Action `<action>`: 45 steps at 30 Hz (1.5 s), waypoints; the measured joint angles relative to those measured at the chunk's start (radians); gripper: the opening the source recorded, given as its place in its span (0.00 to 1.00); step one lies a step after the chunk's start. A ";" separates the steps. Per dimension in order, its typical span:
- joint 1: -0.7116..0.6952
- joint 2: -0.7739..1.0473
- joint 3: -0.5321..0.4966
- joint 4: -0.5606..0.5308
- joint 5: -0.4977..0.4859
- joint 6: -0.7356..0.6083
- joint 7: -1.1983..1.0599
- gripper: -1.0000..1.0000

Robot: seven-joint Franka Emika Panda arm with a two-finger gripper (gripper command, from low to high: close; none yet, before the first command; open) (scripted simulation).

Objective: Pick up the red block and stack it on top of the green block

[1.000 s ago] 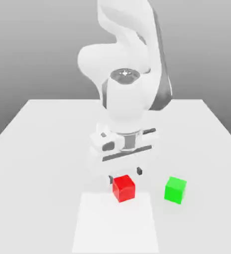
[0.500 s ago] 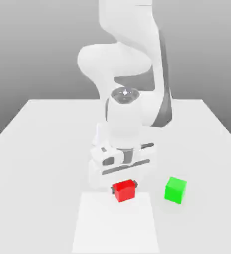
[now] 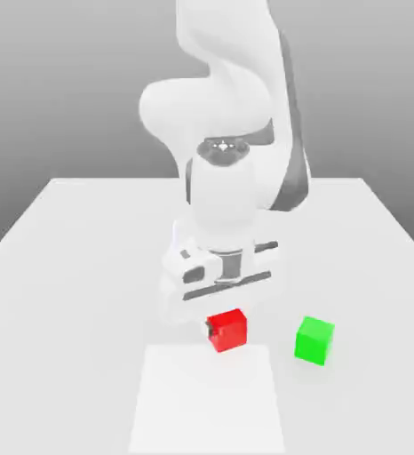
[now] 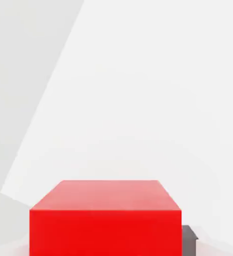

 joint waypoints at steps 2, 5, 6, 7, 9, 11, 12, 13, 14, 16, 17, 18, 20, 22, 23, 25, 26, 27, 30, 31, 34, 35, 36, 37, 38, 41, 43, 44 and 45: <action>-0.007 -0.030 0.001 -0.006 -0.028 -0.026 0.021 0.00; -0.021 -0.075 0.008 -0.017 -0.063 -0.060 0.048 0.00; -0.027 -0.089 0.012 -0.021 -0.076 -0.071 0.058 0.00; -0.034 -0.103 0.015 -0.026 -0.088 -0.081 0.068 0.00; -0.046 -0.131 0.023 -0.035 -0.111 -0.099 0.087 0.00; -0.053 -0.151 0.040 -0.038 -0.122 -0.116 0.135 0.00; -0.050 -0.156 0.055 -0.034 -0.118 -0.124 0.180 0.00; -0.048 -0.160 0.072 -0.029 -0.114 -0.132 0.228 0.00; -0.045 -0.164 0.088 -0.024 -0.108 -0.139 0.277 0.00; -0.038 -0.171 0.122 -0.014 -0.095 -0.155 0.376 0.00; -0.034 -0.174 0.139 -0.008 -0.088 -0.163 0.427 0.00; -0.028 -0.177 0.154 -0.003 -0.081 -0.170 0.476 0.00; -0.019 -0.183 0.188 0.008 -0.066 -0.185 0.577 0.00; -0.009 -0.189 0.222 0.018 -0.050 -0.200 0.676 0.00; -0.004 -0.191 0.239 0.023 -0.041 -0.207 0.725 0.00; 0.006 -0.196 0.272 0.033 -0.024 -0.221 0.824 0.00; 0.011 -0.198 0.289 0.038 -0.014 -0.228 0.873 0.00; 0.016 -0.200 0.306 0.043 -0.005 -0.235 0.922 0.00; 0.034 -0.205 0.355 0.057 0.024 -0.255 1.068 0.00; 0.040 -0.207 0.373 0.062 0.033 -0.262 1.117 0.00; 0.050 -0.188 0.416 0.074 0.047 -0.256 1.243 0.00; 0.044 -0.160 0.423 0.076 0.033 -0.230 1.266 0.00; 0.036 -0.127 0.429 0.077 0.013 -0.200 1.286 0.00; 0.033 -0.092 0.426 0.079 -0.013 -0.167 1.308 0.00; 0.026 -0.055 0.426 0.080 -0.047 -0.133 1.333 0.00; 0.019 0.051 0.394 0.084 -0.174 -0.038 1.423 1.00; 0.019 0.051 0.394 0.084 -0.174 -0.038 1.423 1.00; 0.019 0.051 0.394 0.084 -0.174 -0.038 1.423 1.00; 0.019 0.051 0.394 0.084 -0.174 -0.038 1.423 1.00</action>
